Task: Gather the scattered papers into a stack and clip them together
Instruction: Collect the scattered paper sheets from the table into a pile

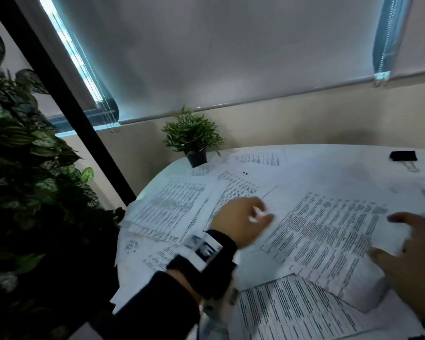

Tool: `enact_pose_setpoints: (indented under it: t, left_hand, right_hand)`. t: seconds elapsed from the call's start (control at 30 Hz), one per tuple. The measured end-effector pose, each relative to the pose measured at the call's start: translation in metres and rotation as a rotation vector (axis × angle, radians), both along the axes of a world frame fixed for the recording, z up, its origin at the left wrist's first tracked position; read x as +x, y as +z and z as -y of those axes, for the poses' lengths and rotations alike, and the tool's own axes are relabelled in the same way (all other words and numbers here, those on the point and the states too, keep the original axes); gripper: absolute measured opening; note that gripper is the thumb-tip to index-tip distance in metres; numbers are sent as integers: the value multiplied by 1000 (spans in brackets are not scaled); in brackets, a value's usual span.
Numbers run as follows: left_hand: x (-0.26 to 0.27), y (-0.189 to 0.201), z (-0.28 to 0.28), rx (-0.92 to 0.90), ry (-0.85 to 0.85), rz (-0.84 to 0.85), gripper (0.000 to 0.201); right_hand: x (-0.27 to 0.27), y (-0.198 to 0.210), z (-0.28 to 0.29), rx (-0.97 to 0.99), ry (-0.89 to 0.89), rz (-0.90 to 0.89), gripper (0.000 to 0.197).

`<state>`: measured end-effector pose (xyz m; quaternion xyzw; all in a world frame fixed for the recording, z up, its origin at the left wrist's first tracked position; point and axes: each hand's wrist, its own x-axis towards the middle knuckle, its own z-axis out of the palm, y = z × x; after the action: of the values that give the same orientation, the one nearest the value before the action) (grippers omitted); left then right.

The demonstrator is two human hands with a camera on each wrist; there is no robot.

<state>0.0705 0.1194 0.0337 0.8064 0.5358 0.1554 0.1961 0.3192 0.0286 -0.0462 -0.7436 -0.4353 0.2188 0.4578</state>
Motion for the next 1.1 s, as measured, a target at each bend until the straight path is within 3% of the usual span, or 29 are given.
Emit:
enact_pose_setpoints:
  t: [0.1, 0.2, 0.3, 0.47, 0.63, 0.73, 0.83, 0.9, 1.0, 1.03, 1.1]
  left_hand:
    - [-52, -12, -49, -31, 383, -363, 57]
    - [-79, -26, -65, -277, 485, -568, 75]
    - [-86, -36, -63, -332, 463, -512, 54]
    - [-86, -33, -57, -136, 457, -634, 7]
    - [-85, -7, -48, 1, 497, -523, 15]
    - [-56, 19, -24, 171, 402, -468, 15]
    - [-8, 28, 14, 350, 183, -451, 32]
    - [30, 17, 44, 419, 9, -436, 45]
    - [80, 8, 91, 322, -176, -437, 33]
    - [92, 1, 99, 252, -244, -442, 34]
    - [104, -20, 104, 314, -293, -503, 37]
  right_hand:
    - [6, -8, 0, -170, 193, 13, 46]
    - [10, -5, 3, -308, 309, -56, 36]
    - [12, -7, 3, -291, 295, -40, 37]
    - [5, -2, 7, -270, 294, -31, 48]
    - [-3, 10, 14, -275, 281, -15, 43]
    - [-6, 17, 16, -261, 270, -30, 39]
    - [-18, 27, 13, -235, 226, -188, 21]
    - [-25, 34, 10, -233, 188, -426, 39]
    - [-26, 40, 10, -209, 157, -742, 48]
    - [-24, 38, 12, -192, 190, -750, 47]
    - [-20, 30, 13, -130, 194, -709, 33]
